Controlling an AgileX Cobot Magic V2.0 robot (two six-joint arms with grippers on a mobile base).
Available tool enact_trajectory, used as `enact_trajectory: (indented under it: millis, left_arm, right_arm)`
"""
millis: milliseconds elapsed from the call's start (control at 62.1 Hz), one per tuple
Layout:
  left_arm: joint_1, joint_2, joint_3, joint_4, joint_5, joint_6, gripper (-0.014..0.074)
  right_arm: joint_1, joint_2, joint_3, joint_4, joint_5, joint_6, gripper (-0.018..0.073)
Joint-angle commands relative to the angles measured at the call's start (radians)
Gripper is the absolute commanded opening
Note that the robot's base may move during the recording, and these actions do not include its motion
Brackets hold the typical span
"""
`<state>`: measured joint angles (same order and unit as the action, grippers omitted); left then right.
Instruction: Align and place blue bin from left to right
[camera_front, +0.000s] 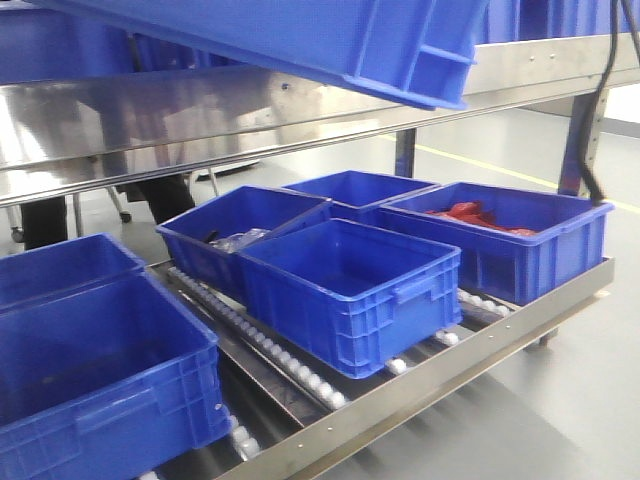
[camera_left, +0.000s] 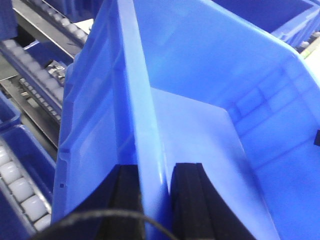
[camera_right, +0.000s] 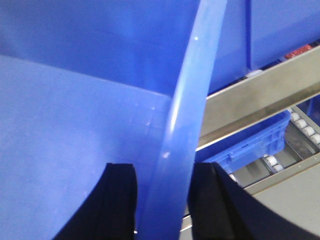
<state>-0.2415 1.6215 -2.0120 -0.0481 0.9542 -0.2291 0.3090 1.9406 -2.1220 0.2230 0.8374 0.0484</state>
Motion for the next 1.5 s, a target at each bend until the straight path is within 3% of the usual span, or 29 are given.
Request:
enact_trajectory:
  millis: [0, 1481]
  left_arm:
    - [-0.032, -0.011, -0.017, -0.147, -0.063, 0.019, 0.0012]
    - [-0.032, -0.011, -0.017, -0.147, -0.063, 0.019, 0.0012]
  right_arm:
    - [0.024, -0.021, -0.019, 0.102, -0.136, 0.032, -0.0064]
    - [0.024, -0.021, -0.019, 0.102, -0.145, 0.032, -0.0064]
